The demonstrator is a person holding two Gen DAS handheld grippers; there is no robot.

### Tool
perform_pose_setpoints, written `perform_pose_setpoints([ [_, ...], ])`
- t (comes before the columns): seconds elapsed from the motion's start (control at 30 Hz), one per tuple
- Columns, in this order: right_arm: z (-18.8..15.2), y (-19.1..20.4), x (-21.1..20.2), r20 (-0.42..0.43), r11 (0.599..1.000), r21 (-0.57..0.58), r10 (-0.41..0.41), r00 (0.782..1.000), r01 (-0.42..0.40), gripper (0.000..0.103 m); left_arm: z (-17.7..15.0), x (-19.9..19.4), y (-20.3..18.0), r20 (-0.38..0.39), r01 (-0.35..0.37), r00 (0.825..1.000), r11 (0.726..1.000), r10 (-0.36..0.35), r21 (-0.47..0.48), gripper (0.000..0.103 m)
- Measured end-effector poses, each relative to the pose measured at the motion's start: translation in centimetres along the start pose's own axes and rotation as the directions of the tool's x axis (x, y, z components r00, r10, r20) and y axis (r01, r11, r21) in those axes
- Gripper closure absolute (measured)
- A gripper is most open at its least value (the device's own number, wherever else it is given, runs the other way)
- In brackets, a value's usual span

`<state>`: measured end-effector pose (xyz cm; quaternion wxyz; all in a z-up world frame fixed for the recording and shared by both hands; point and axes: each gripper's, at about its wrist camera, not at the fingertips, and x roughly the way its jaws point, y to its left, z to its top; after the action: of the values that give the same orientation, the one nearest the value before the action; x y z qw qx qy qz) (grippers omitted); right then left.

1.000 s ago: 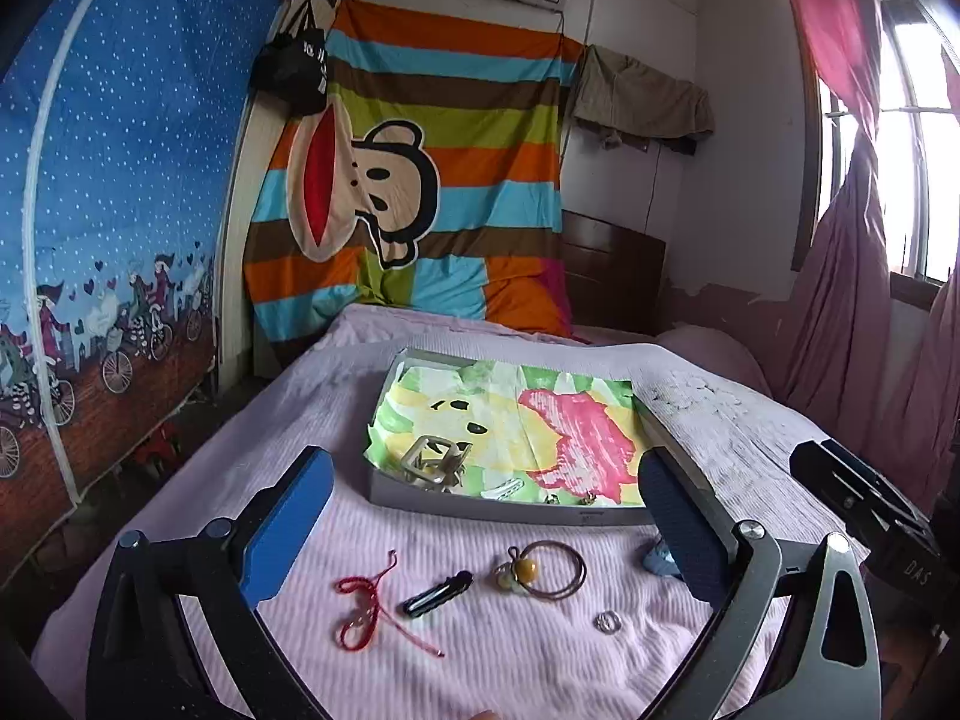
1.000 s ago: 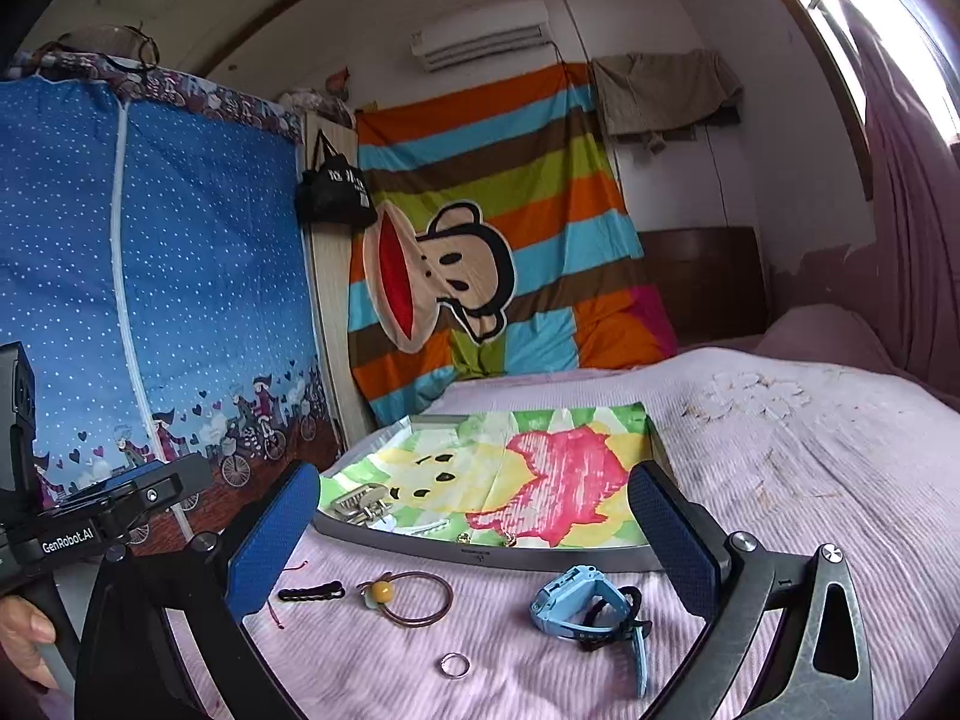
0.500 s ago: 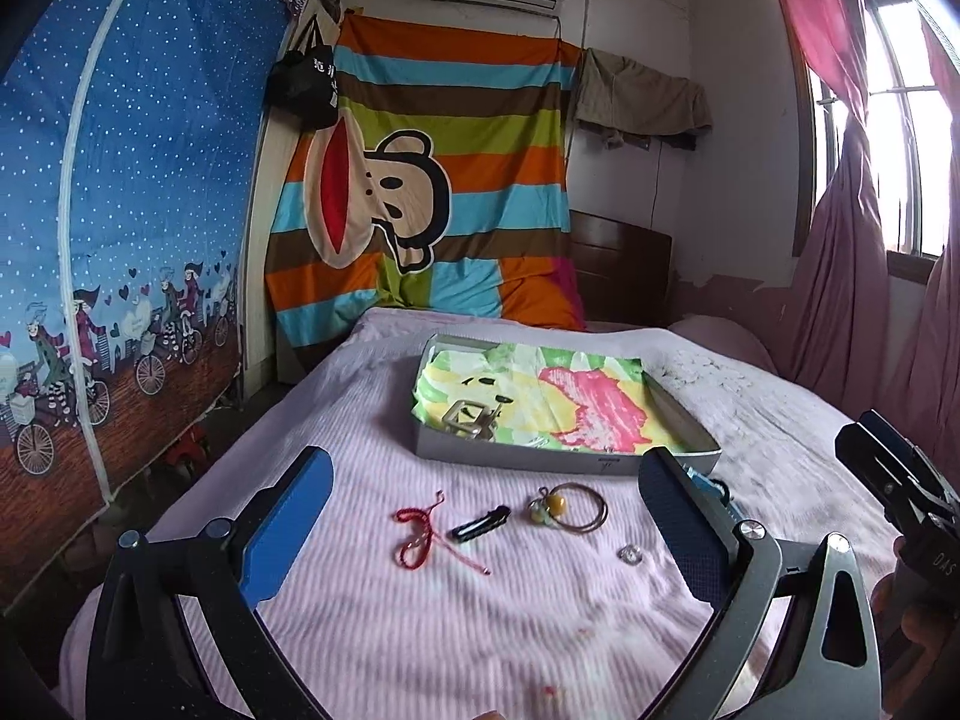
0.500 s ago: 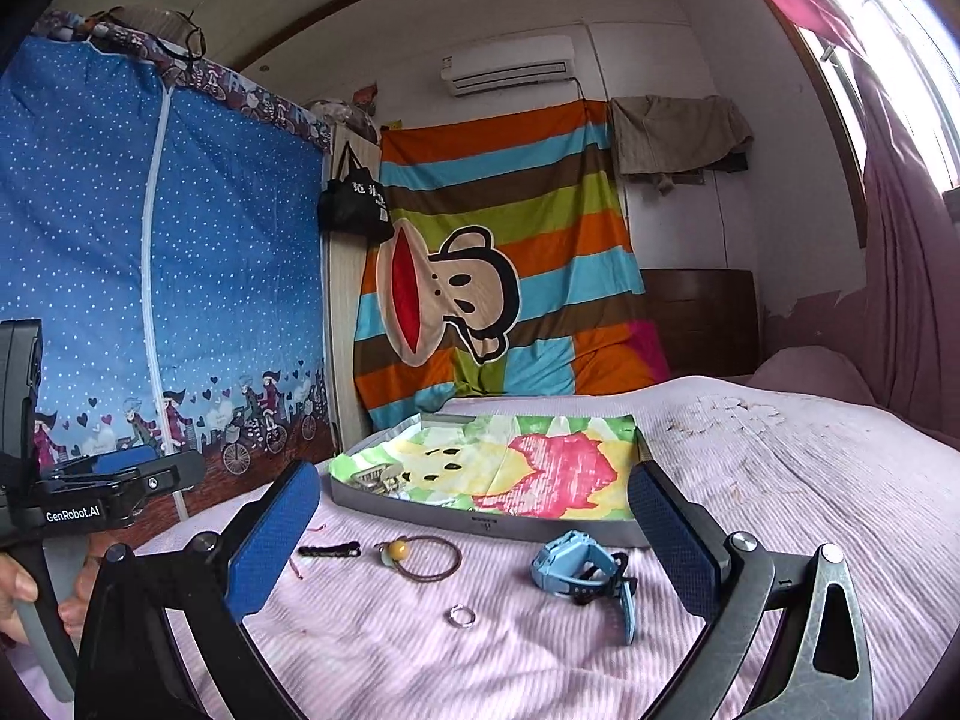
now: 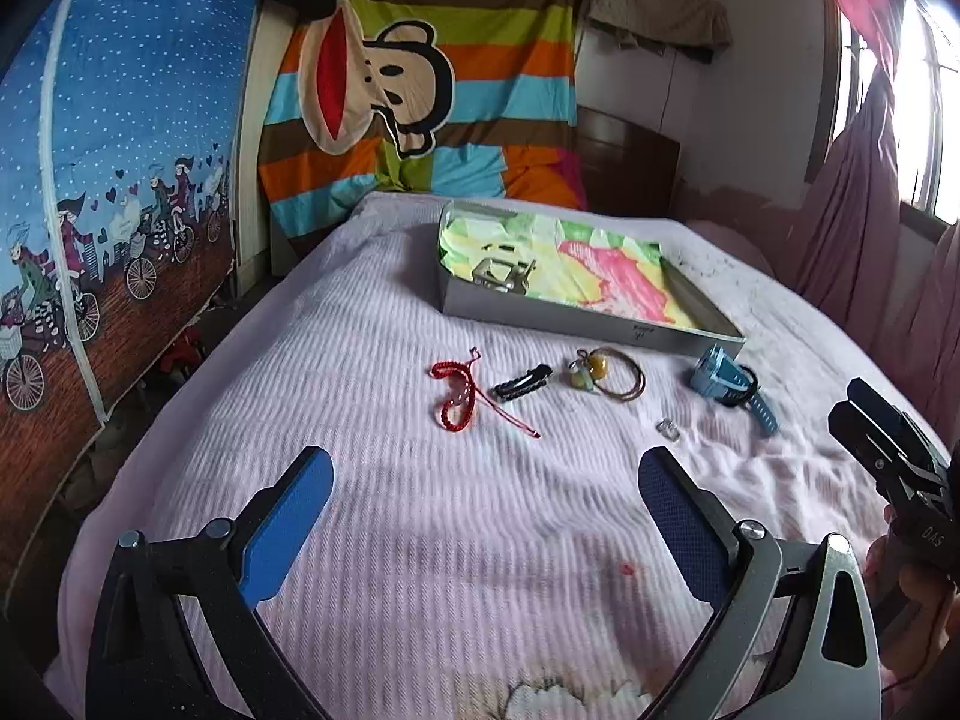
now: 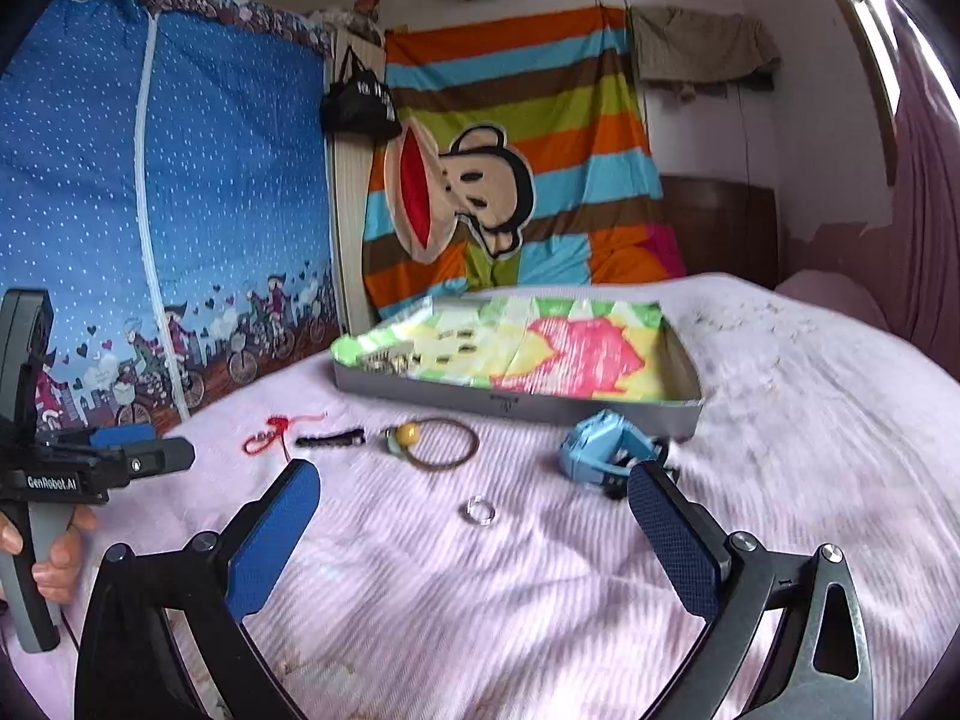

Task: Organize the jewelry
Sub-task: 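Withdraw both open grippers from the tray back over the bed, then grasp the red beaded cord with left gripper while right gripper grasps the silver ring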

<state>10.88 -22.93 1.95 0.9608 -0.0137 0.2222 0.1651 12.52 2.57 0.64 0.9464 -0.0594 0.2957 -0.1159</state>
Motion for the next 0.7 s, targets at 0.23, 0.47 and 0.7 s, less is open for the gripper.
perform_pose_setpoints([
  [0.23,-0.5,-0.7,3.1,-0.137,0.999,0.043,0.03,0.99,-0.024,0.0,1.4,2.5,0.5,-0.082,0.025,0.996,1.0,-0.024,0.015,0.003],
  [0.47,-0.6,-1.9,6.1,-0.211,0.993,0.112,0.064,0.975,-0.041,0.0,2.4,5.5,0.4,-0.118,-0.029,0.992,0.996,0.038,0.08,0.004],
  [0.7,-0.6,-2.8,9.6,-0.277,0.989,0.142,0.079,0.958,-0.041,0.039,2.8,9.2,1.7,-0.188,-0.002,0.982,0.999,0.009,0.038,0.031],
])
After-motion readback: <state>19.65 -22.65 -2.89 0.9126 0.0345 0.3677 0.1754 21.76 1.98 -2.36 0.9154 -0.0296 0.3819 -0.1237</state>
